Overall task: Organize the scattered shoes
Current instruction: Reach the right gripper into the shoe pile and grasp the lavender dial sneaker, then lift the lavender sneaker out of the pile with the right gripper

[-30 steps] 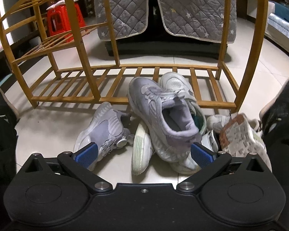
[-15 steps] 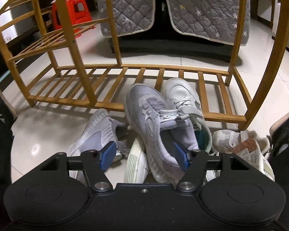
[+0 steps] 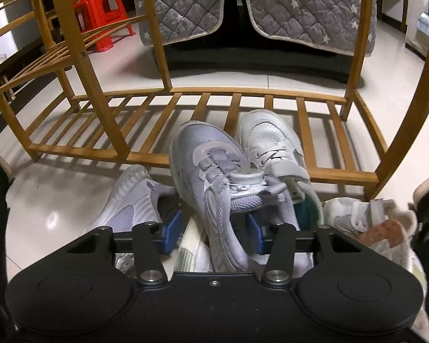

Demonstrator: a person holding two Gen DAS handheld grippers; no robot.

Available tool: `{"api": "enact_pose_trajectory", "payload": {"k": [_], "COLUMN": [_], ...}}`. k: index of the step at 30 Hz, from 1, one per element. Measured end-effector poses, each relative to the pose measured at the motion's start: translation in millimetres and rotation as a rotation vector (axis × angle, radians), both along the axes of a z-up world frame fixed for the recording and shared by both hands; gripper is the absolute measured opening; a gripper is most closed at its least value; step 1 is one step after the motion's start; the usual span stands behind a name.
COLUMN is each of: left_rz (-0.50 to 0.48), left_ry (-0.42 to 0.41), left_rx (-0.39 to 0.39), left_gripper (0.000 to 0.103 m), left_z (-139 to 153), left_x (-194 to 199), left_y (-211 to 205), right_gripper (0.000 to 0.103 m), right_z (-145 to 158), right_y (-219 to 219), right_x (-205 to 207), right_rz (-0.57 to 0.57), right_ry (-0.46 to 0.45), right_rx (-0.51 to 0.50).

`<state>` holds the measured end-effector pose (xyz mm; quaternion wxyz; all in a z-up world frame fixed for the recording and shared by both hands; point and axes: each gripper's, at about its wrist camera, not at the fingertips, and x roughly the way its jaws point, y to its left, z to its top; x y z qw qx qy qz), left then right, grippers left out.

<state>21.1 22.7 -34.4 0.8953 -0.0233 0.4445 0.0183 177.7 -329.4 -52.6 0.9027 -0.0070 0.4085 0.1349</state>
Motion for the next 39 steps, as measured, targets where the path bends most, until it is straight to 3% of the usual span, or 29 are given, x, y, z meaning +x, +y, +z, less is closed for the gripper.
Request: {"api": "enact_pose_trajectory", "payload": {"k": [3,5,11,25,33,39], "left_rz": [0.013,0.016,0.03,0.042,0.043,0.049], "left_ry": [0.003,0.004,0.011,-0.01,-0.027,-0.032], "left_rx": [-0.002,0.0,0.001,0.002,0.003,0.0], "left_gripper": [0.103,0.103,0.103,0.103,0.103,0.103], "left_z": [0,-1,-2,6,11,13], "left_x": [0,-1,-3,-8,-13,-15], "left_y": [4,5,9,10,10,11], "right_gripper": [0.04,0.029,0.021,0.016,0.016,0.016], "right_z": [-5,-8,-8,13,31,44], "right_y": [2,3,3,-1,2,14], "right_x": [5,8,8,-17,-49,-80], "right_rz": [-0.015,-0.028,-0.038,-0.015,0.055,0.169], "right_ry": [0.008,0.014,0.0,-0.06,-0.075,-0.071], "right_rx": [-0.001,-0.001,0.012,0.054,0.099,0.149]}}
